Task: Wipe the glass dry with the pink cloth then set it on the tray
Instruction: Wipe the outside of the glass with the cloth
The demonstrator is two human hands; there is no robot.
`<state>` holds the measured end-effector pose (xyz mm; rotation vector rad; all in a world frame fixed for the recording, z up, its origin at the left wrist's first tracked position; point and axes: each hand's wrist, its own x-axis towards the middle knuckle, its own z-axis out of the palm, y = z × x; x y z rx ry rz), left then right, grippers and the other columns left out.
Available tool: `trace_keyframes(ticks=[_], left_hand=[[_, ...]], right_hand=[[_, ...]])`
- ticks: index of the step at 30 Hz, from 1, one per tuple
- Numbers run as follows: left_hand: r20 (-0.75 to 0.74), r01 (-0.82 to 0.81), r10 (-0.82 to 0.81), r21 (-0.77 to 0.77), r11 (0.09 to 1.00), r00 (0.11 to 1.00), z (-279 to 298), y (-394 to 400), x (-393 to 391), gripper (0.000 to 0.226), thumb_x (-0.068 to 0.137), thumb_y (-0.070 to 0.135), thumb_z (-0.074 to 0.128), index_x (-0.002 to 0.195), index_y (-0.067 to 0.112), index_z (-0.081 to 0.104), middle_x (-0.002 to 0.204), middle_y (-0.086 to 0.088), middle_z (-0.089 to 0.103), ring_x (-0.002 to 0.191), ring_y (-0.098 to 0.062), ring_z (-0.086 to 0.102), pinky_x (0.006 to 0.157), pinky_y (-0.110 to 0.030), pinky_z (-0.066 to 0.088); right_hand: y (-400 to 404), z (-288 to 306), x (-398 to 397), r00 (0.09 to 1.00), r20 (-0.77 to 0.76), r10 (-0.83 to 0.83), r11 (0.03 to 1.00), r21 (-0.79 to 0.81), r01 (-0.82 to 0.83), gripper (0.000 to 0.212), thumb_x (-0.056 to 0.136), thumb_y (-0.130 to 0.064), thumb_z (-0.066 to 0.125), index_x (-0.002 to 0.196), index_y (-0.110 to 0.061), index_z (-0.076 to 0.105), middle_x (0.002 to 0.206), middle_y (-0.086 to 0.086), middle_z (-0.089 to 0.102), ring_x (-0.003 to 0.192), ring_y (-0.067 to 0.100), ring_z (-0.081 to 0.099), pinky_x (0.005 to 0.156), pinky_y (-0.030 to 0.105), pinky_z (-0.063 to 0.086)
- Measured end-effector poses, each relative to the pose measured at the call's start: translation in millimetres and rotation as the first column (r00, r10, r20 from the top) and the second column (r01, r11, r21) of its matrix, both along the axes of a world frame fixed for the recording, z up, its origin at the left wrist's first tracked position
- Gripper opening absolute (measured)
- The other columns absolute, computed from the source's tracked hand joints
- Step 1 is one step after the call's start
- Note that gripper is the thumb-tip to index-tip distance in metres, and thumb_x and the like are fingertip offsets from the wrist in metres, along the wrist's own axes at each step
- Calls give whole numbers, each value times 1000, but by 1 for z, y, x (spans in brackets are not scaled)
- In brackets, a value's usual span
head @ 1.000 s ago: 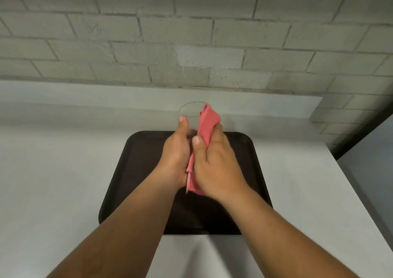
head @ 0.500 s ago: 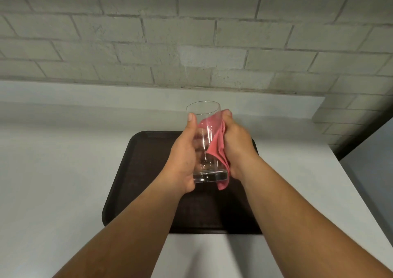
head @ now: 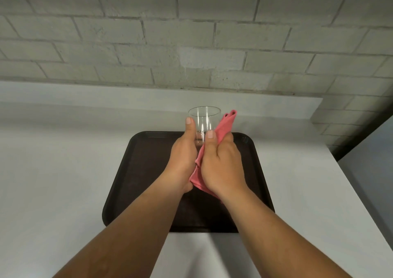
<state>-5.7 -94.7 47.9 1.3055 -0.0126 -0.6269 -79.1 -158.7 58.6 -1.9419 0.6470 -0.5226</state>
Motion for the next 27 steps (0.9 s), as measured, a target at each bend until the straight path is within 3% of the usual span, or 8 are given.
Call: trace_keyframes(ticks=[3,6,10,15,17,19,24,27], left_hand=[[33,37,-38,14,999,999,2,2,-6,68,106,68,40,92,18,83,73,-1,82,69,-9,80,67,-24,60],[75,42,-45,35,999,996,7,3,-9,69,105,69,42,127,12,75,106,-8,84,101,-17,81,89,-33,60],[96,45,-47,27,999,994,8,4,-14,68,103,72,42,132,19,74,120,-9,84,115,-20,79,96,-39,62],[52,4,-5,7,1000,999,-2,7,-16,73,105,74,32,101,23,85,98,-7,88,86,-21,85,80,-37,63],[0,-8,8,-24,1000,1000,0,8,-14,76,103,76,36,107,17,84,93,-12,87,75,-24,84,61,-35,65],[-48,-8,6,-55,998,999,6,7,-13,79,101,77,40,114,11,80,95,-15,87,82,-30,86,62,-38,67],[14,-119,119,24,993,993,7,4,-7,66,104,72,43,104,12,70,69,2,83,64,-14,82,52,-28,62],[163,-171,146,154,973,976,7,2,-4,63,108,66,43,116,12,73,86,-2,86,87,-19,84,76,-35,66]], right_hand=[[5,4,1,1000,-22,4,998,-68,-5,66,104,-56,33,159,-19,28,150,5,53,125,22,61,91,33,47],[5,12,4,997,-54,-51,986,-162,41,67,102,-60,34,152,-15,33,140,6,55,113,25,64,87,43,55],[1,21,15,996,-21,-90,986,-144,86,60,102,-61,33,136,-14,46,119,4,64,99,23,67,82,43,56],[-25,33,29,999,-30,-22,959,282,29,72,102,-66,25,109,-10,69,100,16,77,94,33,74,91,50,58],[-34,32,28,1000,-20,3,874,487,7,70,104,-65,29,98,-11,74,93,17,81,90,34,78,91,51,60],[-37,25,25,999,-33,14,861,508,5,66,104,-65,32,92,-16,76,82,7,82,81,26,80,82,43,62],[-22,5,12,992,-79,95,926,372,-60,69,102,-68,25,117,-19,71,103,11,79,97,24,76,96,46,57],[-14,-3,7,998,-45,40,979,202,-30,71,103,-66,22,137,-14,57,112,-2,70,102,15,67,87,27,50]])
